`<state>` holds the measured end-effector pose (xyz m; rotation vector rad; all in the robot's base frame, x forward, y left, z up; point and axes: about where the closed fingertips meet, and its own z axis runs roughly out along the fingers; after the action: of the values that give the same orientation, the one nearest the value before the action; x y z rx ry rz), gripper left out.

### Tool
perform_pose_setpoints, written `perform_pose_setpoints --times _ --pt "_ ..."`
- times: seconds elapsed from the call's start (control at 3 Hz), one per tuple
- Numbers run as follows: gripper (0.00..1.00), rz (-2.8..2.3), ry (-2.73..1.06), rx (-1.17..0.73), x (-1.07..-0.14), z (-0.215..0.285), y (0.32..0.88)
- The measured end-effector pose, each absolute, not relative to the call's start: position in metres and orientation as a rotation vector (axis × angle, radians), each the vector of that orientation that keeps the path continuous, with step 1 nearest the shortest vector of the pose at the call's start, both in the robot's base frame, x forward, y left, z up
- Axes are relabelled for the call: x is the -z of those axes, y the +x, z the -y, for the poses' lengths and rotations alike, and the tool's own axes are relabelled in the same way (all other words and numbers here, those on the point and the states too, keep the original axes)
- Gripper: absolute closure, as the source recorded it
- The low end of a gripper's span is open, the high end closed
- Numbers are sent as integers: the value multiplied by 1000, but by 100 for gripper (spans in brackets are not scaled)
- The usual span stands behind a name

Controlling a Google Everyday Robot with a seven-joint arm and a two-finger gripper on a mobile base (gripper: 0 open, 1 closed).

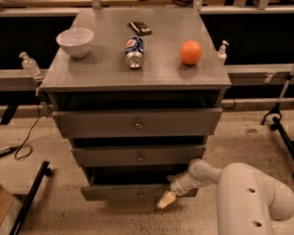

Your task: Open bottom drawer

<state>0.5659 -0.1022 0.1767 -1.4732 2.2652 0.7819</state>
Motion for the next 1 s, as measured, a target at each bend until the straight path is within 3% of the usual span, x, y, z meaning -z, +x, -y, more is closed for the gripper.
perform_pose_setpoints --times 1.0 --pt "89 -2265 -1473 -782 -180 102 567"
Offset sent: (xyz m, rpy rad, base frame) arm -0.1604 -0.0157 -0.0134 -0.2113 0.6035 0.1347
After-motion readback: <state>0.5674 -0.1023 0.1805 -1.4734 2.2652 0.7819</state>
